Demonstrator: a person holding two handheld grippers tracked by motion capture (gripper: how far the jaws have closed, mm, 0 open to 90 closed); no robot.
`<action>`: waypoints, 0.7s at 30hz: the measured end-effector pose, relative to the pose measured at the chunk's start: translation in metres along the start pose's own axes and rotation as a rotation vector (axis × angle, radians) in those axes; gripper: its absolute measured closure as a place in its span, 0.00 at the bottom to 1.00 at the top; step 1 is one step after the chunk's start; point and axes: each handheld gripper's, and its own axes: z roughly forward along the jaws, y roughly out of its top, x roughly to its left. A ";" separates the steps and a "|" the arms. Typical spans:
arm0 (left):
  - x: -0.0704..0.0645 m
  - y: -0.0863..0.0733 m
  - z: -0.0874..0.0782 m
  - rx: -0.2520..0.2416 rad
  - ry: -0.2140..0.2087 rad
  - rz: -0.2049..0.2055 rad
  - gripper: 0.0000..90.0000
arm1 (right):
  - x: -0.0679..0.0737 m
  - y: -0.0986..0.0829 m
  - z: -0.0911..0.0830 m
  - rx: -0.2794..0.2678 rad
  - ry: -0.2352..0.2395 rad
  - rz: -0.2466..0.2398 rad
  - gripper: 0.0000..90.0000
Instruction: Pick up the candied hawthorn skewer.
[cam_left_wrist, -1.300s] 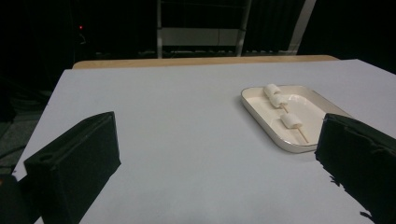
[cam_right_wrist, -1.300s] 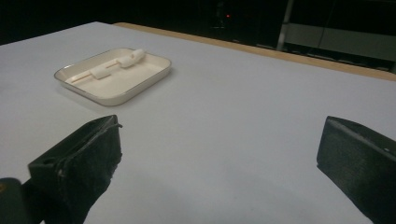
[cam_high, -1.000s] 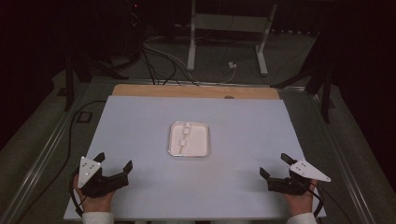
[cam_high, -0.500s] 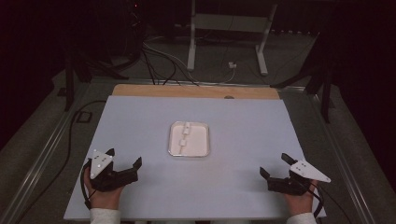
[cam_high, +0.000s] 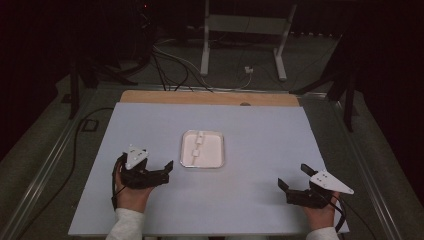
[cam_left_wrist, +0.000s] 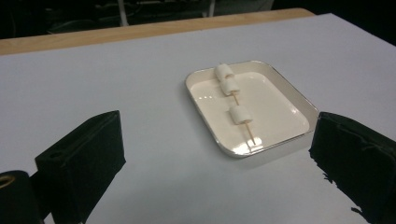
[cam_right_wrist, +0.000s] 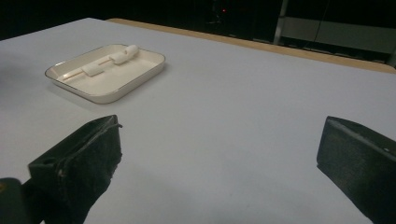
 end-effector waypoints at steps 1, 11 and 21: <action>-0.002 0.002 0.003 0.009 -0.003 0.002 0.04 | 0.000 0.000 0.000 0.000 0.000 0.000 0.00; -0.012 0.011 0.029 0.057 -0.009 0.025 0.04 | -0.001 0.000 0.000 -0.004 0.000 0.006 0.00; -0.017 0.015 0.048 0.085 -0.026 0.023 0.02 | -0.001 0.000 0.000 -0.005 0.001 0.007 0.00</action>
